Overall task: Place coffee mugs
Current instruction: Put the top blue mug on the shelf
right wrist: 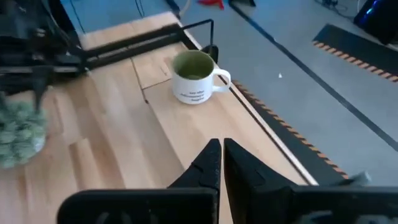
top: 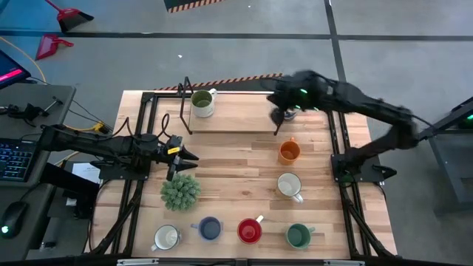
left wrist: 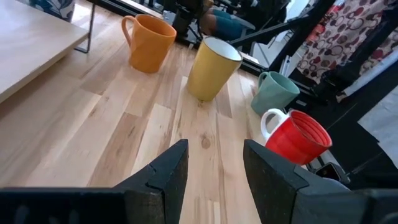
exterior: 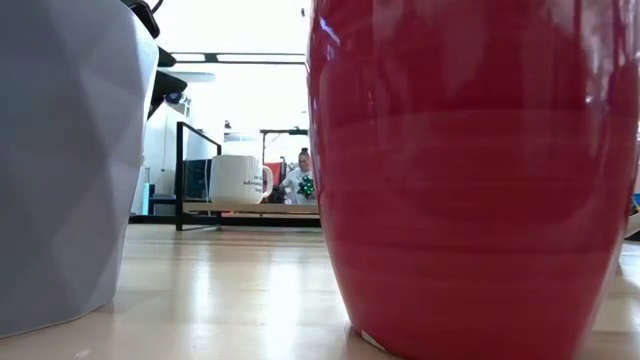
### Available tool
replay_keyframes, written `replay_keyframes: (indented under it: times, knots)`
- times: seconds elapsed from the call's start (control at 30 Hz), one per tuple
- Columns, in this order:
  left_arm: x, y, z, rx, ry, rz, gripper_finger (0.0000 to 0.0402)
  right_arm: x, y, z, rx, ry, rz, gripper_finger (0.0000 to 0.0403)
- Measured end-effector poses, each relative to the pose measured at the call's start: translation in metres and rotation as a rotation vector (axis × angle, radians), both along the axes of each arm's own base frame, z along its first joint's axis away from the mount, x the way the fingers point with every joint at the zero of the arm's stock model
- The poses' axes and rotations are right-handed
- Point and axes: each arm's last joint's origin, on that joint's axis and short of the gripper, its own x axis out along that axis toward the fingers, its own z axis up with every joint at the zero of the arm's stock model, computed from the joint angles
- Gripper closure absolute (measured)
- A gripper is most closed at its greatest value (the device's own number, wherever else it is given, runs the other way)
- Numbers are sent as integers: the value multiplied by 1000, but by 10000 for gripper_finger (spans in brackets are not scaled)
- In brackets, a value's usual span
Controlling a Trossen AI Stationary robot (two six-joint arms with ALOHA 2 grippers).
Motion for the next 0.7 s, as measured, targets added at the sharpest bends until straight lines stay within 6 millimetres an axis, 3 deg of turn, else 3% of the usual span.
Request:
replay_keyframes:
  times: [0.43,0.57,0.7]
  knots:
    - [2,2,6,-123,-50,83,259,-129,42,-78,33,-315,29,402]
    - [2,3,9,-119,-87,147,259,-154,49,-108,52,-419,52,402]
    - [2,5,9,-112,-90,199,259,-166,52,-137,79,-496,85,402]
